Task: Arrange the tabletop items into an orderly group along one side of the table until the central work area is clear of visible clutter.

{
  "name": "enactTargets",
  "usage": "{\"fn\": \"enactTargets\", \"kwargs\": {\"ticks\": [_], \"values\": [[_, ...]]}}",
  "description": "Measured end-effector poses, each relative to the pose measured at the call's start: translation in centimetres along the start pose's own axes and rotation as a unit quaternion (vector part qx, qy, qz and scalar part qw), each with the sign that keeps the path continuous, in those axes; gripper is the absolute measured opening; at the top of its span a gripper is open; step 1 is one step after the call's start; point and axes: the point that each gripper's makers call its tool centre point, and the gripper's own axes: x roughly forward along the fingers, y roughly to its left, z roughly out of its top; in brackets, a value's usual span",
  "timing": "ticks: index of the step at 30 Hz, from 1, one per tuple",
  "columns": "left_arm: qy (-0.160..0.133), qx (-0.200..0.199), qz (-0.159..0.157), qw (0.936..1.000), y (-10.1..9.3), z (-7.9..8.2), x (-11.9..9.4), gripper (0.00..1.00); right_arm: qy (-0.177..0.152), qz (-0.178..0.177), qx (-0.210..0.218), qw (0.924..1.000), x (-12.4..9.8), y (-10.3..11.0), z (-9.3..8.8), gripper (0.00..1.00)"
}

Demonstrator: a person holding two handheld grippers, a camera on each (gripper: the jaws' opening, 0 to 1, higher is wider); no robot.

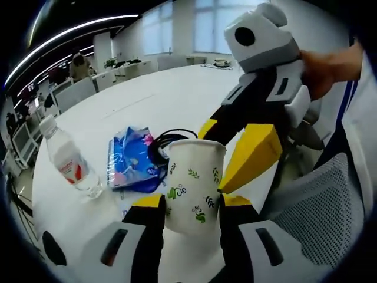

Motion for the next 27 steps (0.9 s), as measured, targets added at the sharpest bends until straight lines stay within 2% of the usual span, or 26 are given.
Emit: {"fn": "enactTargets", "kwargs": {"ticks": [5,7,16,27], "values": [[0.004,0.013,-0.013,0.9998,-0.4,0.1,0.2,0.35,-0.004,0.0,0.008,1.0,0.0,0.0,0.1,0.07],[0.006,0.017,-0.018,0.9997,-0.6,0.1,0.3,0.36,-0.003,0.003,0.009,1.0,0.0,0.1,0.2,0.04],[0.012,0.028,-0.024,0.9992,-0.8,0.2,0.7,0.37,0.007,-0.001,-0.01,0.9999,0.2,0.2,-0.2,0.0],[0.02,0.02,-0.018,0.9994,-0.2,-0.3,1.0,0.37,0.013,-0.032,-0.027,0.999,-0.2,-0.8,-0.3,0.0]]}}
